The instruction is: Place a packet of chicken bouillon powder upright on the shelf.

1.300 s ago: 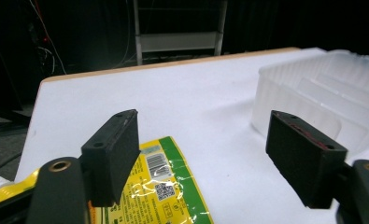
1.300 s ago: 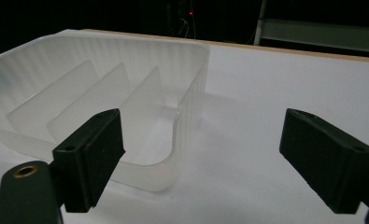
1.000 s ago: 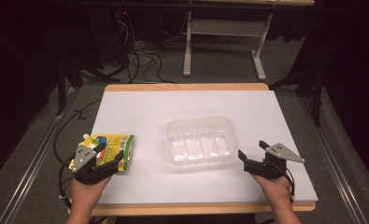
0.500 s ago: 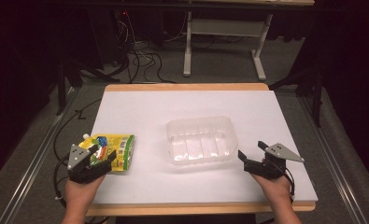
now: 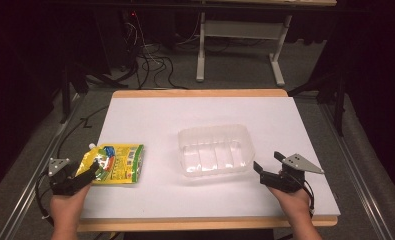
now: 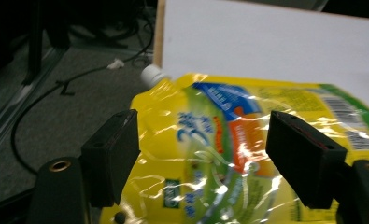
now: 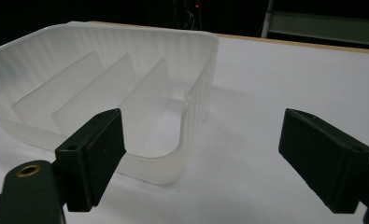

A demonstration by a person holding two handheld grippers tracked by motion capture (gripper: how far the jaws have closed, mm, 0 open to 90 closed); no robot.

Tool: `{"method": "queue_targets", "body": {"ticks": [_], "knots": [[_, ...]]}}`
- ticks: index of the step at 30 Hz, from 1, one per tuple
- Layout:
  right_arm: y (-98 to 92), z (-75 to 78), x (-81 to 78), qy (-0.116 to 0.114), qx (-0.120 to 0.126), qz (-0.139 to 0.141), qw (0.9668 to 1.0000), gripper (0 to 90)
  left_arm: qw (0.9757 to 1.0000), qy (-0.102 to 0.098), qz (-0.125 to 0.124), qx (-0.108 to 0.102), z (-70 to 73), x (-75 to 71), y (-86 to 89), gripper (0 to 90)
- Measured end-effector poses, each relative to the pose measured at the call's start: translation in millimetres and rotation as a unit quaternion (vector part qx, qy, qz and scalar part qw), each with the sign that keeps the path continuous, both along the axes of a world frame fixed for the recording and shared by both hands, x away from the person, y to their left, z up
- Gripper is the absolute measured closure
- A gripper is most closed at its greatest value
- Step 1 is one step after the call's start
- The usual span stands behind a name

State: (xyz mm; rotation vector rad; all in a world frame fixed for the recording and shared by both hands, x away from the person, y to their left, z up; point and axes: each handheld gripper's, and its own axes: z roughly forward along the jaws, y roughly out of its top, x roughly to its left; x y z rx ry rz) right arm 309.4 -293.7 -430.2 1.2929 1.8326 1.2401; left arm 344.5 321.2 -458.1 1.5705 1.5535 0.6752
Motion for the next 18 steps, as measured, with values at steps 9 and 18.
{"method": "queue_targets", "body": {"ticks": [9,18], "knots": [[0.6,-0.3,-0.2,0.001,0.001,0.002,1.0000,15.2,0.9976,0.047,0.019,-0.047,-16.7,7.9,15.0,24.4],[1.2,-0.5,0.1,0.001,0.000,0.004,1.0000,15.5,0.9962,0.042,0.039,-0.065,-15.3,0.7,25.6,50.9]]}}
